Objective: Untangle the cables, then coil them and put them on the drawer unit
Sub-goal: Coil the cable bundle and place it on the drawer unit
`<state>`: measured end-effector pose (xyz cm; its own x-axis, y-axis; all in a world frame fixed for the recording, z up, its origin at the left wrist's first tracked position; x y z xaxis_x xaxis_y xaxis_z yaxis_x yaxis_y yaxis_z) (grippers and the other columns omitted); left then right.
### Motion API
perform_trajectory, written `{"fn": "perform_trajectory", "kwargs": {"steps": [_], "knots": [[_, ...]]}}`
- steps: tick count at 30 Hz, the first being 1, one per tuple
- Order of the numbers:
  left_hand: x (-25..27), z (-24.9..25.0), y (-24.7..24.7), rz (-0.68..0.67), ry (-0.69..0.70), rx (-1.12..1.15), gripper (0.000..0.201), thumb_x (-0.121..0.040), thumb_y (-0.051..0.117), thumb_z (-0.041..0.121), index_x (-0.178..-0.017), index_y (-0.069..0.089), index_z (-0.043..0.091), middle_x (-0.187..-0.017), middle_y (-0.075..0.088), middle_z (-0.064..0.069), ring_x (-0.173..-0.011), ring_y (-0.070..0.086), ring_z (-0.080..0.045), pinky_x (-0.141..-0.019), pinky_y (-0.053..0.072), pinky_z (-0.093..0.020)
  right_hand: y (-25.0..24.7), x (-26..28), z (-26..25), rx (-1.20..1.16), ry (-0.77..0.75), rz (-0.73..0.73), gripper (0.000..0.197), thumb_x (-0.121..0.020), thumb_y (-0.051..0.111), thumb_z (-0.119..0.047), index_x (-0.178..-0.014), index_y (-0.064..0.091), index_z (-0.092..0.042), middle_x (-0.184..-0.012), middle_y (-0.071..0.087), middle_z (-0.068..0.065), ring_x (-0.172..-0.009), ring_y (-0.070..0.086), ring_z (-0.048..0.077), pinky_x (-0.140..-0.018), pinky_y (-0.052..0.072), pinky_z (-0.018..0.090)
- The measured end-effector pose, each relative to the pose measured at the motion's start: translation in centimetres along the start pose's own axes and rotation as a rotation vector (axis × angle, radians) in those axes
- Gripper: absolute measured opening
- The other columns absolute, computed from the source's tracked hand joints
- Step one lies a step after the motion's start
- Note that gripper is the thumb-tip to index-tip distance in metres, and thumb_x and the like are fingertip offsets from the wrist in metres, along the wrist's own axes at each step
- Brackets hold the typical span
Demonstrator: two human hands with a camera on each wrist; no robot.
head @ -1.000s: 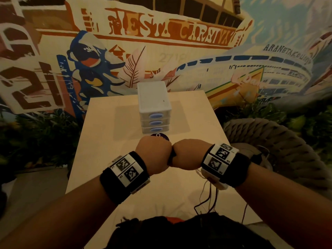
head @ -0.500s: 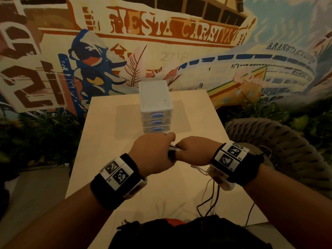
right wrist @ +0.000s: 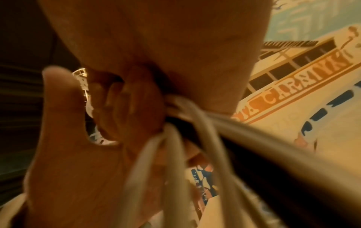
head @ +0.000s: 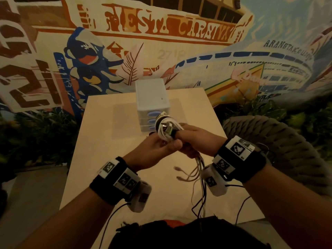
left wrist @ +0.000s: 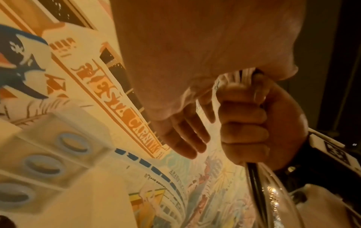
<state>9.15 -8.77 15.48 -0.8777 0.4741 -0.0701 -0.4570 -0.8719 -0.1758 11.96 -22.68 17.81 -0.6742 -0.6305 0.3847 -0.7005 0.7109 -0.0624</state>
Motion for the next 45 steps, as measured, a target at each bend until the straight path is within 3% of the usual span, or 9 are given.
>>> {"fn": "perform_trajectory", "kwargs": {"steps": [3,8,11,13,20,31,38,41,45], "knots": [[-0.5,1.2,0.8,0.027,0.063,0.244,0.072,-0.085,0.068,0.063,-0.139,0.053,0.018,-0.146,0.057,-0.005,-0.134,0.055,-0.024,-0.1,0.052,-0.035,1.1,0.0,0.0,-0.052,0.032,-0.038,0.014,-0.09,0.049,-0.018,-0.082,0.05,-0.006,-0.048,0.038,-0.002,-0.04,0.032,0.011,-0.047,0.024,0.022],[-0.7,2.2,0.6,0.054,0.152,0.354,0.042,-0.094,0.063,0.053,-0.116,0.074,0.019,-0.136,0.065,-0.01,-0.131,0.057,-0.03,-0.099,0.053,-0.039,1.0,0.3,-0.5,-0.126,-0.073,-0.162,0.039,-0.074,0.062,-0.04,-0.09,0.054,-0.005,-0.063,0.045,0.009,-0.047,0.038,0.015,-0.044,0.032,0.022],[-0.9,2.6,0.1,0.133,0.167,0.378,0.029,-0.093,0.064,0.048,-0.092,0.075,0.022,-0.119,0.072,-0.007,-0.113,0.068,-0.026,-0.077,0.058,-0.026,0.5,0.4,0.4,-0.023,-0.108,-0.124,0.026,-0.087,0.067,-0.025,-0.097,0.06,-0.002,-0.074,0.051,0.018,-0.054,0.047,0.022,-0.047,0.042,0.026],[-1.1,2.6,-1.0,0.259,0.191,0.476,0.029,-0.091,0.069,0.045,-0.084,0.069,0.017,-0.094,0.072,-0.009,-0.098,0.07,-0.03,-0.087,0.057,-0.038,0.1,0.6,1.8,0.092,-0.079,-0.119,0.012,-0.097,0.062,-0.021,-0.092,0.061,-0.01,-0.064,0.049,0.007,-0.053,0.046,0.017,-0.052,0.043,0.028],[-1.1,1.1,-1.9,0.333,0.075,0.476,0.032,-0.095,0.065,0.04,-0.083,0.058,0.011,-0.053,0.04,-0.001,-0.05,0.045,-0.018,-0.063,0.05,-0.034,-1.3,2.3,5.1,0.223,-0.006,-0.103,0.04,-0.099,0.045,-0.058,-0.085,0.056,-0.022,-0.059,0.041,-0.012,-0.052,0.04,0.009,-0.061,0.048,0.03],[-0.6,-0.5,-3.1,0.286,-0.122,0.079,0.033,-0.102,0.057,0.025,-0.116,0.057,-0.005,-0.061,0.061,0.012,-0.053,0.048,-0.019,-0.057,0.045,-0.031,-2.2,3.2,7.9,0.284,0.174,0.011,0.042,-0.098,0.045,-0.058,-0.079,0.05,-0.021,-0.057,0.039,-0.01,-0.05,0.033,0.01,-0.053,0.038,0.027],[-0.1,-0.5,-3.3,0.164,-0.259,-0.355,0.023,-0.098,0.067,0.031,-0.086,0.074,0.013,-0.07,0.072,-0.001,-0.058,0.07,-0.015,-0.054,0.057,-0.026,-2.5,2.7,8.0,0.25,0.278,0.069,0.042,-0.102,0.048,-0.051,-0.075,0.053,-0.018,-0.058,0.04,-0.006,-0.049,0.029,0.012,-0.048,0.03,0.026],[-0.1,-0.1,-3.2,0.012,-0.14,-0.754,0.017,-0.095,0.067,0.018,-0.08,0.068,0.024,-0.074,0.066,0.011,-0.061,0.06,-0.004,-0.06,0.046,-0.014,-2.7,2.4,7.7,0.274,0.287,0.082,0.043,-0.103,0.047,-0.049,-0.075,0.052,-0.017,-0.058,0.04,-0.005,-0.048,0.029,0.013,-0.048,0.03,0.026],[0.0,-1.0,-2.5,-0.238,-0.106,-1.023,0.015,-0.098,0.059,0.026,-0.106,0.071,0.02,-0.097,0.073,0.001,-0.085,0.063,-0.017,-0.076,0.051,-0.033,-2.5,2.0,7.5,0.328,0.295,0.072,0.045,-0.102,0.048,-0.052,-0.073,0.051,-0.018,-0.056,0.039,-0.007,-0.048,0.03,0.014,-0.048,0.031,0.026]]}}
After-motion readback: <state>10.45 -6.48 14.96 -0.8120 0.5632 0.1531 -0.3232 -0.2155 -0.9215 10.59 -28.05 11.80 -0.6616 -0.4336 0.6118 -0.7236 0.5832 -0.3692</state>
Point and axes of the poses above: each hand's wrist, its own x-axis away from the middle knuckle, its own y-axis out of the palm, z = x × y, the point moved 3 cm from there along -x, towards the middle knuckle
